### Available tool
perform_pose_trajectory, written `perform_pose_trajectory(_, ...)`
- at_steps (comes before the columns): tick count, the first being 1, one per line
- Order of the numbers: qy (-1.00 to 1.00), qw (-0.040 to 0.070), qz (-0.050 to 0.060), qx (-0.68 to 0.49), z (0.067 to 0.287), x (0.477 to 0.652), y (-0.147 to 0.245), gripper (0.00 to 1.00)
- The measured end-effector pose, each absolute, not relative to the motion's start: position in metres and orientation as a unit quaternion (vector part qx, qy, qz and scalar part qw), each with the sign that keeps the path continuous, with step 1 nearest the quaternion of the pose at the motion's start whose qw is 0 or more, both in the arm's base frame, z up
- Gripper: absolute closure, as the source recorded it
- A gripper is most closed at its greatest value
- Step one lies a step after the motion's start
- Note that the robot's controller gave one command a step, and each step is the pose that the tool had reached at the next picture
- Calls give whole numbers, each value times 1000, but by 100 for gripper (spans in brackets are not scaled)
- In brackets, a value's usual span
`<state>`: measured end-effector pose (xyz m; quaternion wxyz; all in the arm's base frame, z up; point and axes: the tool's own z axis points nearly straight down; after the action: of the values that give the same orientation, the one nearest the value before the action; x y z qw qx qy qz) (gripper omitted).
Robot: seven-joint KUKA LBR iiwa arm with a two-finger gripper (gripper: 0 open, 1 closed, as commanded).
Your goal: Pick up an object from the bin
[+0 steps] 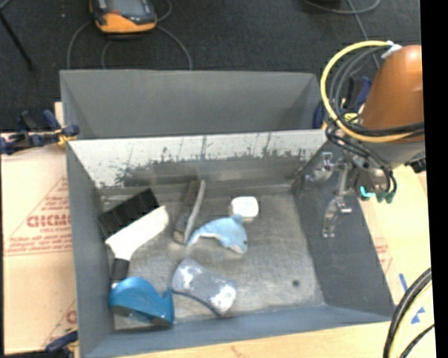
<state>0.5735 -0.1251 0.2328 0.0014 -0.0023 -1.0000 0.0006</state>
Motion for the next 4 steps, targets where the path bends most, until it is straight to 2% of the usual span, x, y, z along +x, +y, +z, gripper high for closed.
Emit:
perform_pose_trajectory(1,-1000,-2,1,-1,237,575,-125,0)
perform_pose_trajectory(2,-1000,-5,0,-19,170,601,-84,0)
perform_pose_trajectory(3,-1000,-2,-1,-27,155,611,-44,0)
perform_pose_trajectory(4,-1000,-4,0,-26,131,632,-34,0)
